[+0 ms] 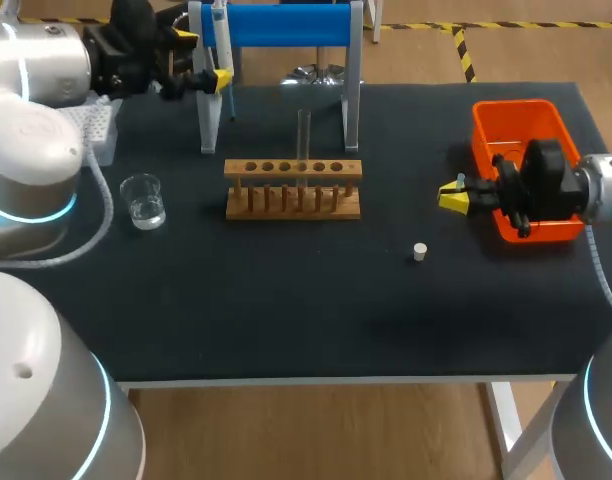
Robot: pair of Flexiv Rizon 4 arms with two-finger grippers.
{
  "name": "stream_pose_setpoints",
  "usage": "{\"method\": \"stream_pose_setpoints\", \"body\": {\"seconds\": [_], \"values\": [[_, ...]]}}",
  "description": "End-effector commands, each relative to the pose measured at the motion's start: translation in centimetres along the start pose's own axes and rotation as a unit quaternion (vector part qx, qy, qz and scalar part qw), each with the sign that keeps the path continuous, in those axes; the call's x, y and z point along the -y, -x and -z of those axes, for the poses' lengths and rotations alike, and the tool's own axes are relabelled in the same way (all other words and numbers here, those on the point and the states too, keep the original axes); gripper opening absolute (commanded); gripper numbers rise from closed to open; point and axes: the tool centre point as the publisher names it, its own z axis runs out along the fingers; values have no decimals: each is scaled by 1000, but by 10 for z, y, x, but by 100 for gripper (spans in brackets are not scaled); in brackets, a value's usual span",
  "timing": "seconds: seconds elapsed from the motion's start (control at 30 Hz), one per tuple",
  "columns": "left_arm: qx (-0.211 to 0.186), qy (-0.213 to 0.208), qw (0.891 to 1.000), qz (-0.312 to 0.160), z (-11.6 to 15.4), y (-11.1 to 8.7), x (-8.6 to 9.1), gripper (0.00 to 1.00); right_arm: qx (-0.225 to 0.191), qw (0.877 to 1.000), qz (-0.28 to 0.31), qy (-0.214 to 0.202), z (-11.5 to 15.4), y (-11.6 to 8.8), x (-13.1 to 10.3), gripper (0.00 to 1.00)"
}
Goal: Invert the test tube, pick up the pipette, mount the tip to pipette, aspirate from beaker and dispense into the tube, eject the tip, return the pipette, and cap with the stopper.
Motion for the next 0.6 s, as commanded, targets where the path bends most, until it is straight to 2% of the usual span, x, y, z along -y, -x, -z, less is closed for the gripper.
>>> {"method": "stream_pose_setpoints", "body": {"seconds": [0.03, 0.33, 0.6], "values": [[66, -16, 998, 11, -16, 4, -1, 100, 1, 1000, 0, -1, 0, -1, 0, 0], [167, -14, 985, 44, -17, 22, 2, 100, 1, 1000, 0, -1, 0, -1, 0, 0], [230, -30, 969, 87, -29, 32, 1, 100, 1, 1000, 0, -1, 0, -1, 0, 0]]}}
